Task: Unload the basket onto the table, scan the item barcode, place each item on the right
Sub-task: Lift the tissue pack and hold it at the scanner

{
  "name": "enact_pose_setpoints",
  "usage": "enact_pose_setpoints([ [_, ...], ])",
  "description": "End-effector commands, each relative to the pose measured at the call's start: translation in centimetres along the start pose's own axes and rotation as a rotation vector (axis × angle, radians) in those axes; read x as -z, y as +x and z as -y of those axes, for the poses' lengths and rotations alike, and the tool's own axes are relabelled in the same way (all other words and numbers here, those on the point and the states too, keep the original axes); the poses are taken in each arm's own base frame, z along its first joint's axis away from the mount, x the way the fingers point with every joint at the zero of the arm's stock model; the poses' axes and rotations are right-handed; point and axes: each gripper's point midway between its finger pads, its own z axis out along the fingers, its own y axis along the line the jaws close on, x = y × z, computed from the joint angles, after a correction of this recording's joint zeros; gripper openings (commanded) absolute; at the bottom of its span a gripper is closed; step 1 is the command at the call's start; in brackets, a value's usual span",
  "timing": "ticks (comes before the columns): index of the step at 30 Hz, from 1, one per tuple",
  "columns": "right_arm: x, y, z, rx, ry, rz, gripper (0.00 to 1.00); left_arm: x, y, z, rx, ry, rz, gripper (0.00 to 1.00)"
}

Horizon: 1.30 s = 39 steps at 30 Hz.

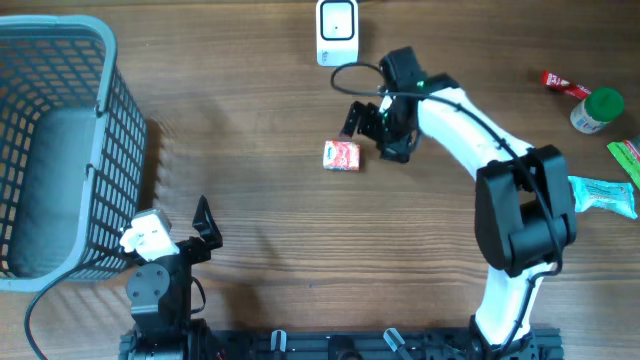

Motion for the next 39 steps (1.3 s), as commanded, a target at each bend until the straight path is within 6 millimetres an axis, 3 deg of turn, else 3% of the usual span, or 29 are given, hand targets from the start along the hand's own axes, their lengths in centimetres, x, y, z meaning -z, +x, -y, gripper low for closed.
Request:
enact_pose_setpoints([
  [1, -2.6, 1.6, 0.9, 0.026, 0.012, -0.04, 0.73, 0.0, -0.1, -0.4, -0.018, -0.019, 0.009, 1.0],
  [2, -3.2, 1.8, 1.1, 0.026, 0.019, -0.051, 0.65, 0.0, -0.1, -0.4, -0.018, -0.019, 0.009, 1.0],
  [6, -4.7, 2.4, 1.5, 0.039, 0.029, -0.067, 0.55, 0.0, -0.1, -0.4, -0.018, -0.019, 0.009, 1.0],
  [7, -5.1, 2.2, 1.5, 0.064, 0.024, -0.062, 0.42, 0.0, -0.1, -0.4, -0.018, -0.019, 0.009, 1.0],
  [8, -5.3, 2.0, 1.5, 0.069, 0.025, -0.058, 0.35, 0.0, -0.1, -0.4, -0.018, -0.019, 0.009, 1.0],
  [10, -5.5, 1.3, 1.4, 0.105, 0.018, -0.03, 0.05, 0.0, -0.1, -0.4, -0.018, -0.019, 0.009, 1.0],
  [13, -4.4, 1.4, 0.2, 0.057, -0.05, -0.062, 0.04, 0.0, -0.1, -0.4, -0.018, -0.019, 0.009, 1.0],
  [16, -0.3, 2.6, -2.5, -0.232, -0.245, -0.226, 0.04, 0.0, -0.1, -0.4, -0.018, -0.019, 0.009, 1.0],
  [17, 2.0, 3.9, -3.9, -0.298, -0.372, -0.358, 0.04, 0.0, -0.1, -0.4, -0.018, -0.019, 0.009, 1.0],
  [19, 5.9, 6.6, -4.7, -0.454, -0.508, -0.615, 0.04, 0.0, -0.1, -0.4, -0.018, -0.019, 0.009, 1.0],
  [20, 7.1, 8.0, -4.2, -0.539, -0.5, -0.707, 0.04, 0.0, -0.1, -0.4, -0.018, -0.019, 0.009, 1.0],
  [22, 8.4, 8.9, -4.4, -0.56, -0.536, -0.769, 0.04, 0.0, -0.1, -0.4, -0.018, -0.019, 0.009, 1.0],
  [28, 8.2, 9.9, -3.4, -0.614, -0.448, -0.786, 0.04, 0.0, -0.1, -0.4, -0.018, -0.019, 0.009, 1.0],
  [30, 5.8, 9.6, -0.5, -0.44, -0.309, -0.645, 0.04, 0.0, -0.1, -0.4, -0.018, -0.019, 0.009, 1.0],
  [31, 4.6, 7.8, -0.1, -0.373, -0.3, -0.547, 0.04, 0.0, -0.1, -0.4, -0.018, -0.019, 0.009, 1.0],
  [33, 4.5, 4.1, -3.1, -0.186, -0.497, -0.41, 0.04, 0.0, -0.1, -0.4, -0.018, -0.019, 0.009, 1.0],
  [34, 5.5, 2.3, -5.5, -0.093, -0.641, -0.359, 0.05, 0.0, -0.1, -0.4, -0.018, -0.019, 0.009, 1.0],
  [36, 8.5, -4.6, -10.7, 0.163, -0.851, -0.024, 0.05, 0.0, -0.1, -0.4, -0.018, -0.019, 0.009, 1.0],
  [39, 11.9, -12.6, -12.5, 0.293, -0.81, 0.518, 0.05, 0.0, -0.1, -0.4, -0.018, -0.019, 0.009, 1.0],
])
